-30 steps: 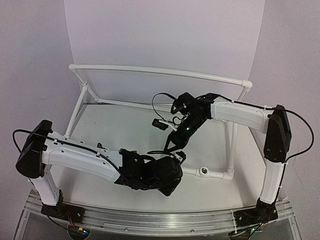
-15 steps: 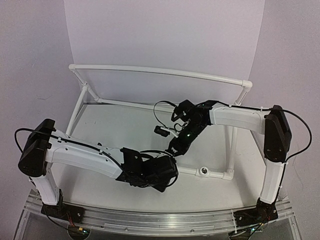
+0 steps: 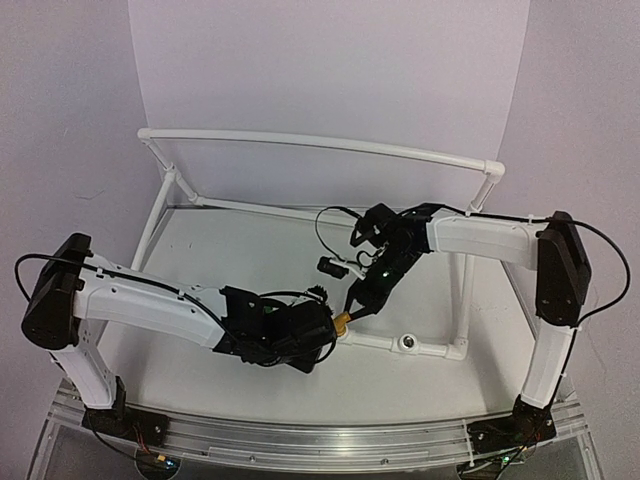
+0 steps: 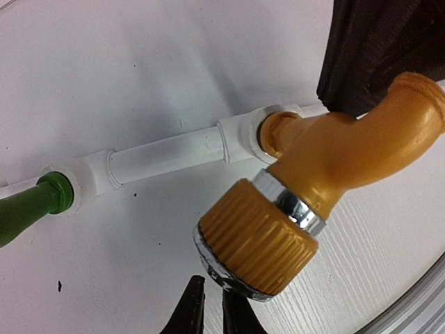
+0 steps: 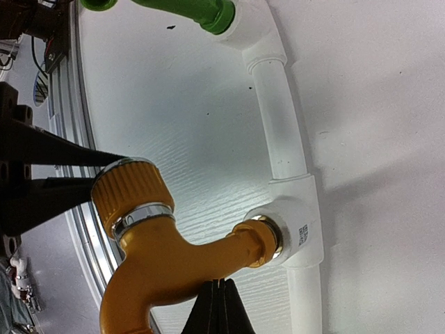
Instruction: Install the water faucets
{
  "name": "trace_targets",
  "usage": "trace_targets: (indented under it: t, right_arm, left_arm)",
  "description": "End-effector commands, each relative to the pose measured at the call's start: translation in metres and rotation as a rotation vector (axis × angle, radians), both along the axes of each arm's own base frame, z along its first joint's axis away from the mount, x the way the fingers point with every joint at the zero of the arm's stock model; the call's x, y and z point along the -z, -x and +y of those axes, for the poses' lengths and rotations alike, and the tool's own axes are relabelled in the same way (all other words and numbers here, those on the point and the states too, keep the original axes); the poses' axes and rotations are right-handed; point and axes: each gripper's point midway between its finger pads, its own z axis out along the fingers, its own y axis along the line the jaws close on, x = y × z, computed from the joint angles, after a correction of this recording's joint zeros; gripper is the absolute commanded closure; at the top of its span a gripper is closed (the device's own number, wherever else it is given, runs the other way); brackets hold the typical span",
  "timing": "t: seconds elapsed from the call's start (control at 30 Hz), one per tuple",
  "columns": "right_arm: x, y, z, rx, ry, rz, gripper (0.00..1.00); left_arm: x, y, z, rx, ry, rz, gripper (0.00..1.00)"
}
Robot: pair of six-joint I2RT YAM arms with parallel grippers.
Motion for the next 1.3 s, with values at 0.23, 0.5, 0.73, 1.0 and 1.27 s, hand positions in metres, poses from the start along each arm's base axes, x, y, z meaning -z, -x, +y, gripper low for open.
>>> trace_targets:
  t: [0.23,0.5,0.73,1.0,1.27]
  right_arm:
    - [-0.042,-0.007,0.014,0.006,-0.073,-0.04,1.0]
    - [-0.047,0.012,0.005,-0.042,-0.069,-0.067,1.0]
    - [-0.045,0.027,0.002,-0.075,-0.065,-0.049,1.0]
    - [-0.04,0.045,0.006,-0.128,-0.06,-0.045,1.0]
    - [-0.034,0.059,0.006,-0.166,-0.059,-0.028,1.0]
  left_arm:
    - [-0.026,0.024,-0.03,0.153,0.149,0.008,0.91]
    - [-0.022,0.006,-0.026,0.049,0.137,-0.024,0.91]
    - [-0.03,-0.02,-0.007,-0.058,0.175,-0.052,0.9]
    - [-0.04,-0.036,-0.005,-0.104,0.229,-0.079,0.9]
    - [-0.054,-0.048,-0.01,-0.107,0.283,-0.112,0.89]
